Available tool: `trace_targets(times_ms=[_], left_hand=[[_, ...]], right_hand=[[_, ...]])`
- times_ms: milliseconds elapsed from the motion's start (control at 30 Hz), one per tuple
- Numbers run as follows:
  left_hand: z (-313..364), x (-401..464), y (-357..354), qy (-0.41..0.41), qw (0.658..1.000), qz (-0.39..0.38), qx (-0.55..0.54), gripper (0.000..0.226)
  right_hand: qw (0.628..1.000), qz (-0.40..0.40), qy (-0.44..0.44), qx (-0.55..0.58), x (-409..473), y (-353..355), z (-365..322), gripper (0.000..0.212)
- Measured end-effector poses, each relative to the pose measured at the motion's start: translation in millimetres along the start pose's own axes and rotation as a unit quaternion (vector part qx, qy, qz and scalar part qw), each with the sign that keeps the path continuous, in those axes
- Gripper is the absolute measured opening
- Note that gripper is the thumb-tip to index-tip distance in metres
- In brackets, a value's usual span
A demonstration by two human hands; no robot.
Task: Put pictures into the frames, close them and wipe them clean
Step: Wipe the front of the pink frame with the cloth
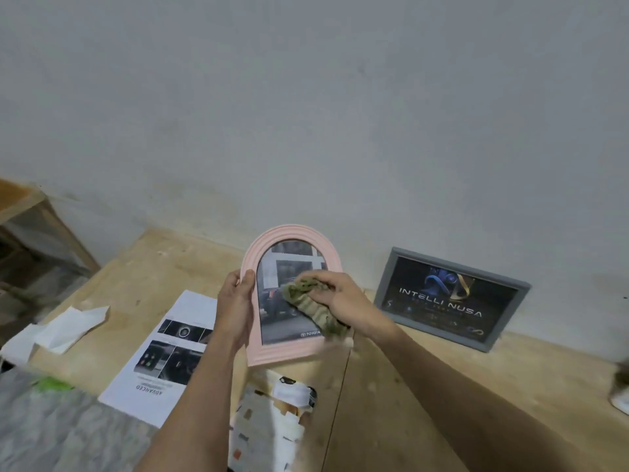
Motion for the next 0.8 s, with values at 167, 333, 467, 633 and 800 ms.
trace_targets(times_ms=[167, 333, 467, 633, 800], left_hand=[[-34.0, 43.1, -7.4, 0.053, 0.998, 0.028, 0.035, 0.015], [-49.2, 78.4, -16.8, 0.075, 0.994, 0.073, 0.032, 0.012], [-62.4, 98.7, -27.1, 0.074, 0.994, 0.082, 0.023, 0.014], [-80.4, 110.9, -33.5, 0.084, 0.991, 0.095, 0.034, 0.012], [-84.8, 105.4, -26.2, 0.092, 0.992, 0.074, 0.041, 0.014]], right_hand=[[0.995, 0.081, -0.032, 0.049, 62.3, 48.7, 32.0, 0.033], [0.991, 0.108, -0.063, -0.052, 125.4, 65.6, 86.4, 0.038], [0.973, 0.040, -0.069, -0.218, 164.8, 52.7, 147.0, 0.022], [0.846, -0.068, 0.086, -0.522, 188.8, 25.3, 222.7, 0.043], [0.831, -0.054, 0.089, -0.546, 187.1, 21.6, 223.5, 0.049]])
Point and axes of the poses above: each hand's wrist, its own x-axis towards the middle knuckle, its own y-axis out of the back of the hand, z = x × y, the point moved 1 cm from there along x, towards the middle knuckle, and after that the axes turned 5 degrees about -y, right-handed, at the moved point
